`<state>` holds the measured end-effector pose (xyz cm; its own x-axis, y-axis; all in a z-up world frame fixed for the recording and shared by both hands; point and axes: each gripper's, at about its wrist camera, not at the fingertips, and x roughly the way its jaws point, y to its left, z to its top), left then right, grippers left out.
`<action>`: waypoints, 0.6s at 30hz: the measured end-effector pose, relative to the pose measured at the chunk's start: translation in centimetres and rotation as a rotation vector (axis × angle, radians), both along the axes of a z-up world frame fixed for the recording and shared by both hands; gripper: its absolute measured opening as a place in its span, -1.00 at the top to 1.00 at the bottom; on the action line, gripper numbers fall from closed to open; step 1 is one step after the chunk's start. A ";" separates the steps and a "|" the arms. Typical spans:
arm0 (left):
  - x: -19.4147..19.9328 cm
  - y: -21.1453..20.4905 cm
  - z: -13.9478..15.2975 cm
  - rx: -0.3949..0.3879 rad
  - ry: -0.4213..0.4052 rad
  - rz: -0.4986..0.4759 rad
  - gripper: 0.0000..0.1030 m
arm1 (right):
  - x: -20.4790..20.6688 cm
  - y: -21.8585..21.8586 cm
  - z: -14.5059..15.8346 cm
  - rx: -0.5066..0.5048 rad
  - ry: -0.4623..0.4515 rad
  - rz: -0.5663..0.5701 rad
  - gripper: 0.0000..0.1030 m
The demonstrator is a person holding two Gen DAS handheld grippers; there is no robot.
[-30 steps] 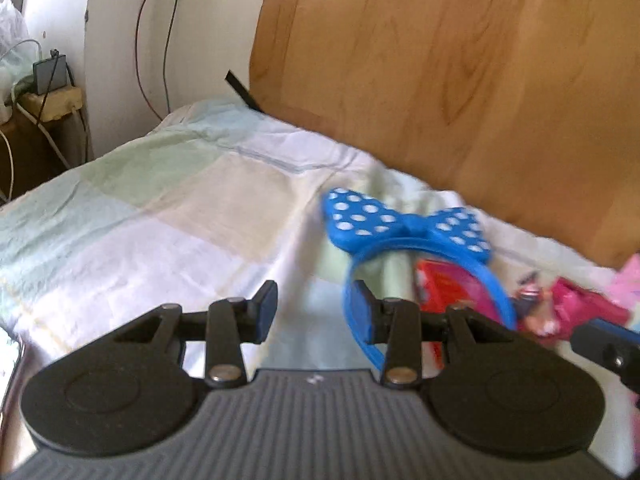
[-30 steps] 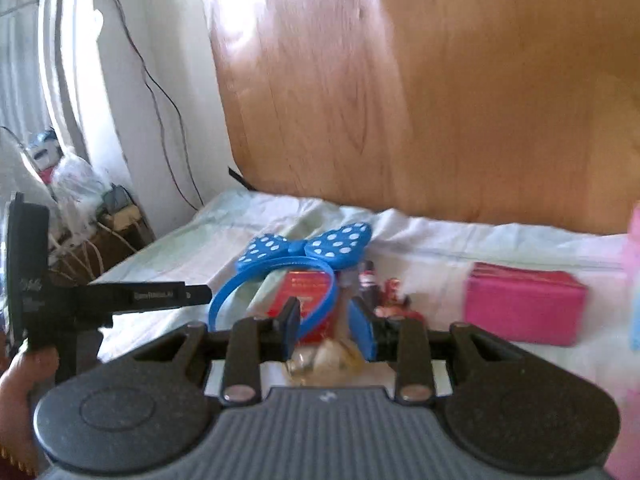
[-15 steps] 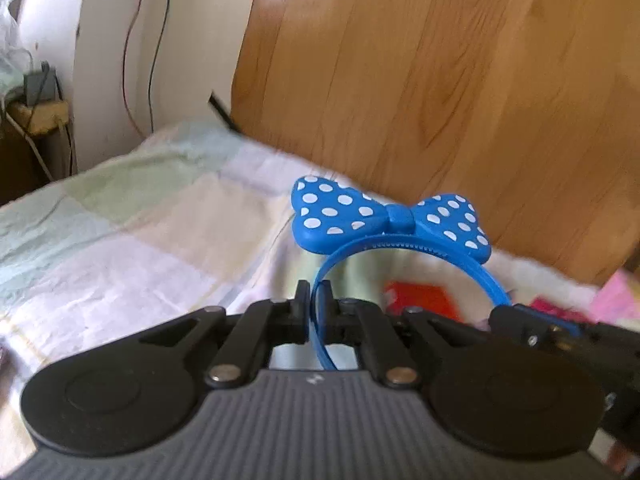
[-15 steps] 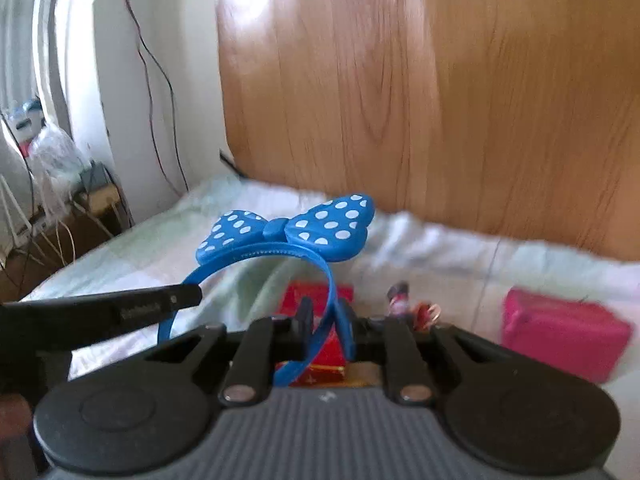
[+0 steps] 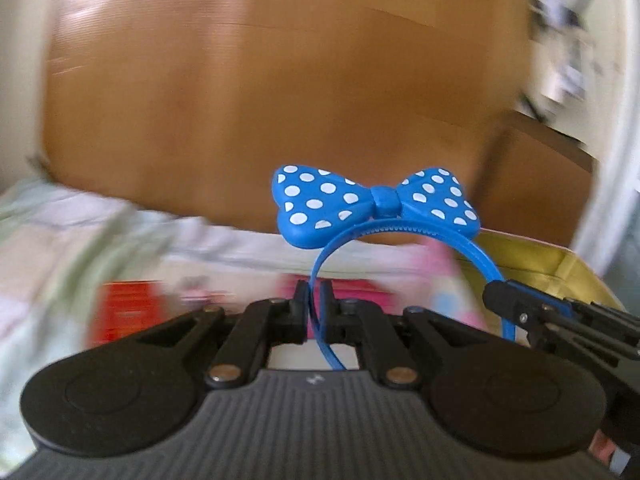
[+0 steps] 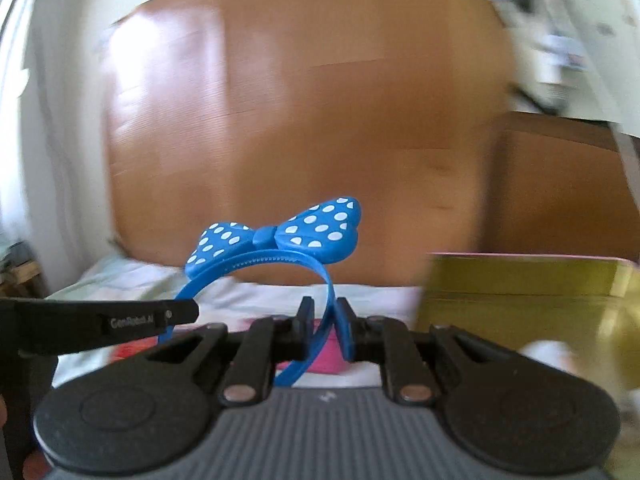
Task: Organize rigid objects
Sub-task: 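Carry the headband into the pink tin and open the right tool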
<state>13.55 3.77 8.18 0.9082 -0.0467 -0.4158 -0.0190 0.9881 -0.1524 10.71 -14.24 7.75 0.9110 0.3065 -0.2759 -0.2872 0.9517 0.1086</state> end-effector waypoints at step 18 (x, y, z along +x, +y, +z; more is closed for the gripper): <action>6.9 -16.3 -1.9 0.137 0.112 -0.228 0.83 | 1.8 -16.6 -2.6 0.085 0.129 -0.272 0.67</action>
<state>20.40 -12.52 6.31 0.8289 -0.1809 -0.5293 0.1966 0.9801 -0.0271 12.55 -30.85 5.12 0.9217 0.0835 -0.3788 -0.0023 0.9777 0.2100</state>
